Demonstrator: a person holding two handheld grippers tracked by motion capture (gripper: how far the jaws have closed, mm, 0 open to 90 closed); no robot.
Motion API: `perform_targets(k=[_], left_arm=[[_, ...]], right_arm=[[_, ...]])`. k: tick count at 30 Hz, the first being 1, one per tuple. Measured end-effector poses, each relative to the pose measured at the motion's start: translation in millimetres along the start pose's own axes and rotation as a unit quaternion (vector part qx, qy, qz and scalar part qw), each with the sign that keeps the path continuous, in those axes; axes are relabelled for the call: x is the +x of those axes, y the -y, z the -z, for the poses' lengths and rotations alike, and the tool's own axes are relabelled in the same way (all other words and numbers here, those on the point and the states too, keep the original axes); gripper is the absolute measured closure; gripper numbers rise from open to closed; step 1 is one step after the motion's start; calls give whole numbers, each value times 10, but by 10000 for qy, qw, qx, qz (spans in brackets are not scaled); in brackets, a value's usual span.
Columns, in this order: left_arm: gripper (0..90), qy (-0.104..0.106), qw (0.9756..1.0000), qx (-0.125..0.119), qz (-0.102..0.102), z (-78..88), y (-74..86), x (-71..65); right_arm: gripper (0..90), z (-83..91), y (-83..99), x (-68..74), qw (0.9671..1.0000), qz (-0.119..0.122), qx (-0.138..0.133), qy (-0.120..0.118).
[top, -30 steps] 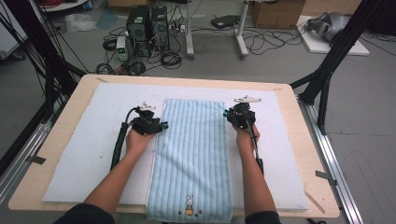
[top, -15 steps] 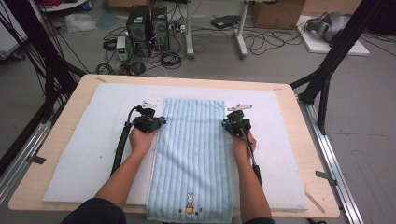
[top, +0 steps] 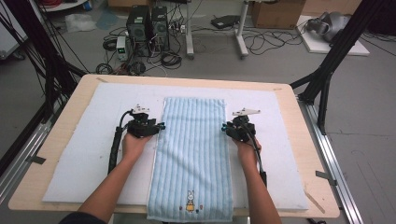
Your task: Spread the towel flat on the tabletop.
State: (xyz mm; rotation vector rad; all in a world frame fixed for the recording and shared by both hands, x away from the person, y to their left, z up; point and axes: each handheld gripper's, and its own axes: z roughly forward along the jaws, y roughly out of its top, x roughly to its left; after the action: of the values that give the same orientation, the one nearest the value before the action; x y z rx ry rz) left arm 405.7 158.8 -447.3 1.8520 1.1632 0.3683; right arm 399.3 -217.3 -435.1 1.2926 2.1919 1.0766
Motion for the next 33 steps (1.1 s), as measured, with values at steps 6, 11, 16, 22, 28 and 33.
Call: perform_targets(k=[6,11,16,22,28,33], left_arm=[[513,107,9998,-157,-34,163,50,-72],[513,190,9997,-123,-8,244,85,-146],[522,248,9996,27,-134,262,133,-219],[635,-23,9987,250,-439,111,183,-287],[872,-344,9985,226,-369,81,146,-264],[712,-278,9993,171,-188,124,156,-176]], right_arm=[[800,90,202,145,9993,202,305,-36],[885,73,203,140,9981,304,248,467],[747,98,208,154,9971,219,198,701],[679,322,271,171,9996,106,-126,224],[656,522,448,336,9990,342,-170,-246],[656,635,557,451,9966,579,-137,-565]])
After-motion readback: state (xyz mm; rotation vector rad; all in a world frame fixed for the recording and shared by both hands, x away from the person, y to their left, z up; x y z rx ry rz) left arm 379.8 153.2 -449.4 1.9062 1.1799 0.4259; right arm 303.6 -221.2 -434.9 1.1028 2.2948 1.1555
